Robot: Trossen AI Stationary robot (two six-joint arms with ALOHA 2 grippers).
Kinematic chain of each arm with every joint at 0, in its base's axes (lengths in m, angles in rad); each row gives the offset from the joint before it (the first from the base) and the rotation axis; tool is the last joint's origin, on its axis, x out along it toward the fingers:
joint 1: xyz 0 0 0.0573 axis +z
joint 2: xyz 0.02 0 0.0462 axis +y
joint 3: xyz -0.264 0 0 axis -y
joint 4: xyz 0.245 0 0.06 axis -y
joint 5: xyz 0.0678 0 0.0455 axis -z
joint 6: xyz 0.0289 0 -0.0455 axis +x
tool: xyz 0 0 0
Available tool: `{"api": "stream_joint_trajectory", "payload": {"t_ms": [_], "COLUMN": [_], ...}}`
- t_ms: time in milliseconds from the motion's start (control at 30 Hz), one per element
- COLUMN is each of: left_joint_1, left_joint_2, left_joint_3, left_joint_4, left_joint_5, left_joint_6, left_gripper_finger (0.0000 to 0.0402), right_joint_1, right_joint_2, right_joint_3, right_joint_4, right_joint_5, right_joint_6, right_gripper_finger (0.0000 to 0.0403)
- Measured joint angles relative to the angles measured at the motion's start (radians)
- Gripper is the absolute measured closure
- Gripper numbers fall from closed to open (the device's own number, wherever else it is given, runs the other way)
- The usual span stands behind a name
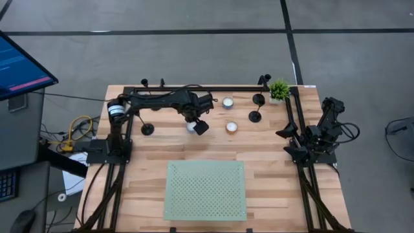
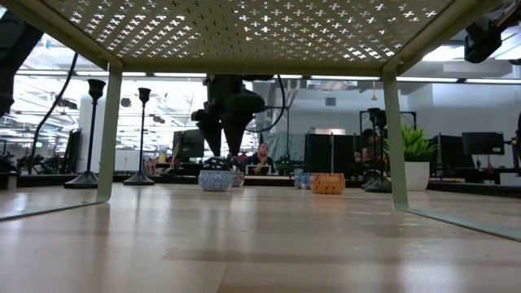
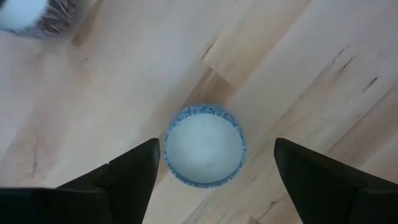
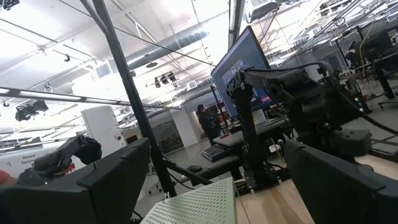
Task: Stock candles on shelf
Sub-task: Put the light blue scented candle on the shelf
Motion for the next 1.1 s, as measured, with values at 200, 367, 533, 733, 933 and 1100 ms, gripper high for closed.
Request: {"api": "stream_joint_trajectory", "payload": {"t_ms": [200, 367, 533, 733, 933, 1100], "left_joint_1": [-0.002, 0.000, 0.001, 0.005, 0.005, -0.002], "left_joint_2": [0.049, 0.062, 0.065, 0.063, 0.050, -0.058], "left_joint_3": [0.000, 0.000, -0.024, -0.072, -0.075, -0.052], "left_joint_4": [-0.006, -0.008, -0.015, -0.005, 0.001, 0.012], "left_joint_5": [0.032, 0.025, 0.012, 0.025, 0.023, 0.035], "left_joint_6": [0.026, 0.047, 0.059, 0.075, 0.075, 0.074], "left_gripper_finger": [0.0086, 0.0087, 0.0087, 0.0087, 0.0087, 0.0087], "right_joint_1": [0.000, 0.000, 0.000, 0.000, 0.000, 0.000], "right_joint_2": [0.000, 0.000, 0.000, 0.000, 0.000, 0.000], "right_joint_3": [0.000, 0.000, 0.000, 0.000, 0.000, 0.000], "right_joint_4": [0.000, 0.000, 0.000, 0.000, 0.000, 0.000], "right_joint_5": [0.000, 0.000, 0.000, 0.000, 0.004, 0.007], "right_joint_6": [0.000, 0.000, 0.000, 0.000, -0.001, -0.001], "right_gripper_finger": [0.0042, 0.0042, 0.0042, 0.0042, 0.0042, 0.0042]}}
